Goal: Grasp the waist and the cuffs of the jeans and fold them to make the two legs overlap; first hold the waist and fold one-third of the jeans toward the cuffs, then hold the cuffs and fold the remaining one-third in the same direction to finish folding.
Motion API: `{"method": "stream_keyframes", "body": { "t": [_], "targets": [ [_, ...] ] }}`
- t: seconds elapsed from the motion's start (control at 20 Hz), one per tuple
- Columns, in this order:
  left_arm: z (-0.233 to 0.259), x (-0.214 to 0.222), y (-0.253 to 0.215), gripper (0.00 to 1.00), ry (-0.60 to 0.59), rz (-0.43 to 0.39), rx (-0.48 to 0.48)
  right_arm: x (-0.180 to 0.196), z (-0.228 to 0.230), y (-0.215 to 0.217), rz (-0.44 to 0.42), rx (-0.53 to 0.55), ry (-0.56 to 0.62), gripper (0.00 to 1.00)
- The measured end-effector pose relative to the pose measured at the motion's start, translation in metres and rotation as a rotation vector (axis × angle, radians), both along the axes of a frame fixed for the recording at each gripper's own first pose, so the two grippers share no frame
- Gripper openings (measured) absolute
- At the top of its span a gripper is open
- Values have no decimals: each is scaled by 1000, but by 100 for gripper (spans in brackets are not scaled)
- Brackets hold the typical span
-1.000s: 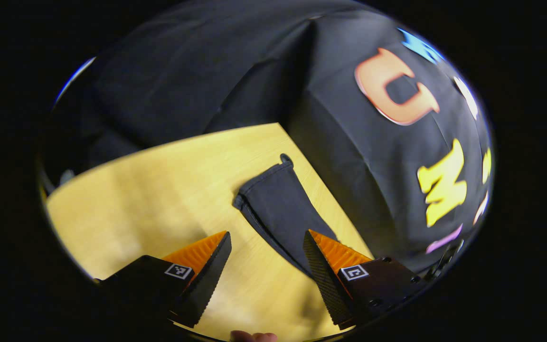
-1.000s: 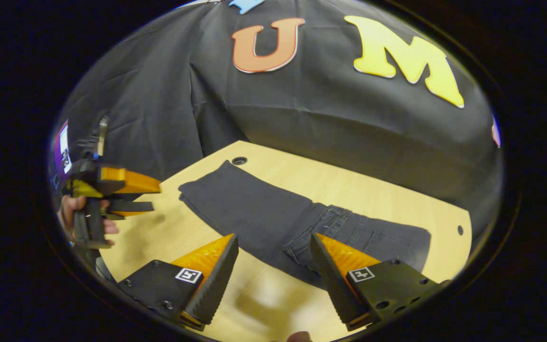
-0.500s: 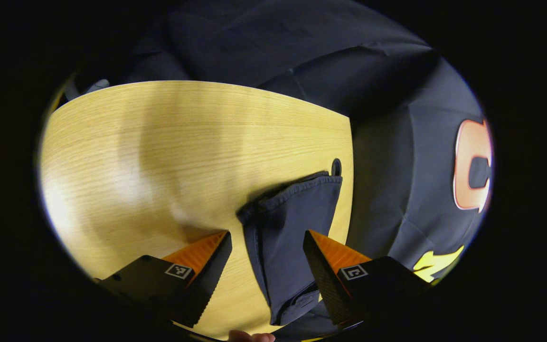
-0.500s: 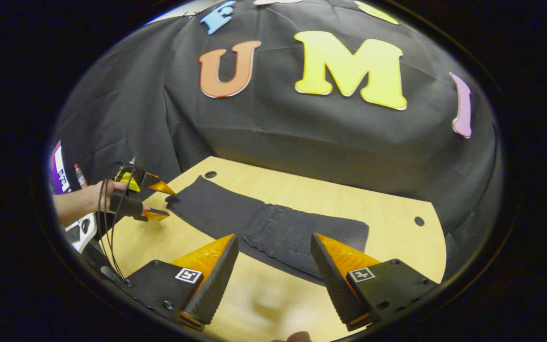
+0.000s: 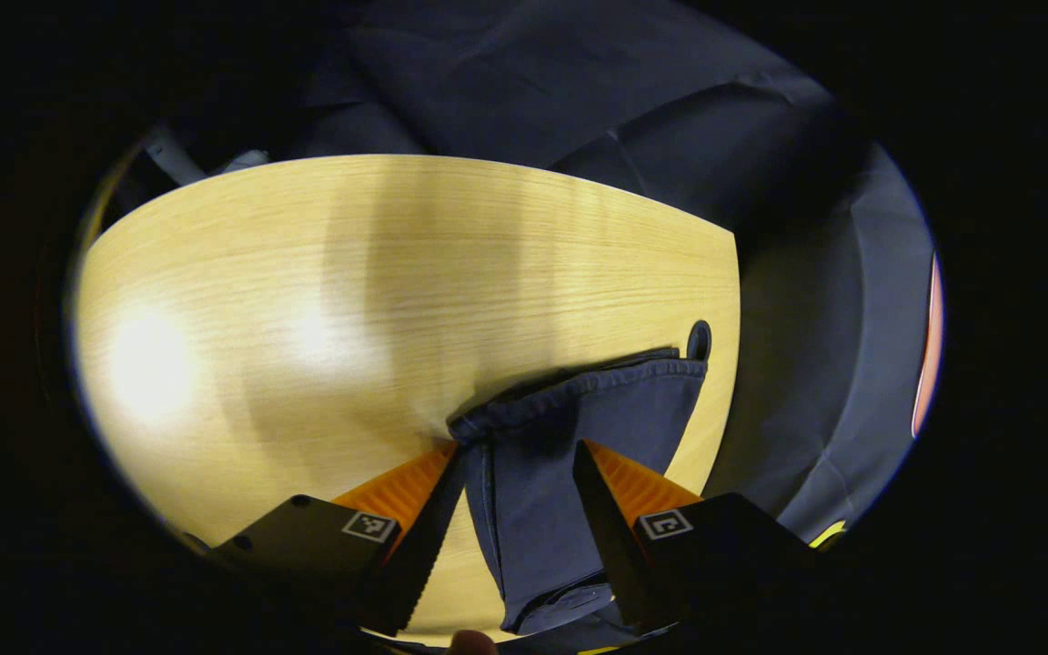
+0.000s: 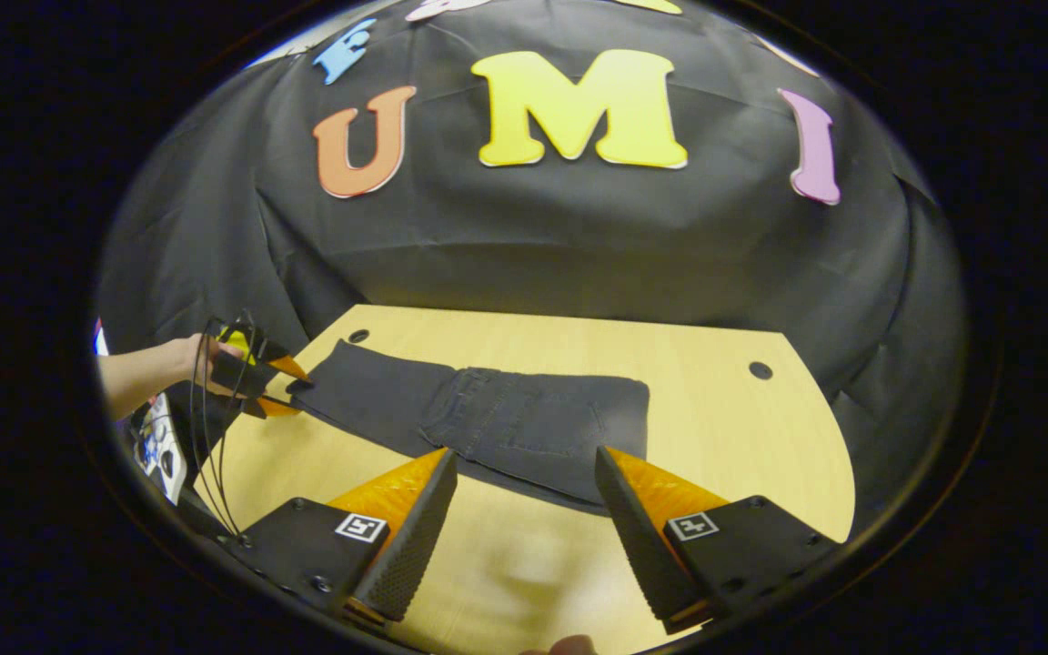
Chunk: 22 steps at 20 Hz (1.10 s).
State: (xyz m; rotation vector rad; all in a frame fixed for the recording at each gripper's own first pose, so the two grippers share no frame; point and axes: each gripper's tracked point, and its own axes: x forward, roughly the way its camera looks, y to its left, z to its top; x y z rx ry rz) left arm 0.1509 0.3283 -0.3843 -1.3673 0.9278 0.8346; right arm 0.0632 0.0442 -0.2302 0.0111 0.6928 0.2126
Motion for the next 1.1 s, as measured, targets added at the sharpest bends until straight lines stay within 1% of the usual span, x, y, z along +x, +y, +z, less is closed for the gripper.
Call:
{"method": "stream_keyframes", "body": {
  "t": [0.1,0.15,0.2,0.25,0.3,0.35,0.4,0.5,0.6,0.65,0.7,0.75,0.8,0.85,1.0,1.1],
  "targets": [
    [-5,-4,1,74,19,29,1,-5,-2,-13,-38,14,16,96],
    [-7,-4,1,65,35,40,14,-7,-3,-17,-49,20,26,96],
    [-10,-5,0,58,46,44,22,-9,-5,-21,-58,21,33,96],
    [-10,-5,0,46,52,44,33,-10,-5,-24,-63,19,36,96],
    [-11,-7,-1,43,49,47,40,-12,-4,-29,-67,17,36,96],
    [-9,-7,-2,35,48,53,48,-13,-3,-31,-71,18,35,96],
    [-10,-7,-1,32,44,55,56,-14,-2,-31,-74,20,35,96],
    [-7,-1,0,23,-5,67,64,-15,-1,-32,-74,20,32,96],
    [-6,3,-2,11,-58,53,80,-19,-1,-36,-74,12,29,96],
    [-5,5,-1,6,-84,56,86,-20,0,-39,-77,8,29,94],
    [-1,9,-1,5,-119,63,87,-22,1,-42,-81,7,28,96],
    [3,16,-3,4,-158,69,82,-24,3,-46,-84,4,27,96],
    [10,23,-5,4,-194,56,81,-27,3,-49,-86,0,26,98],
    [18,27,-6,4,-224,34,92,-27,3,-51,-88,-5,27,96],
    [50,48,-19,3,-309,-81,152,-30,9,-52,-89,-7,8,96],
    [76,64,-32,4,-370,-180,212,-33,13,-49,-78,-7,-3,96]
  ]
}}
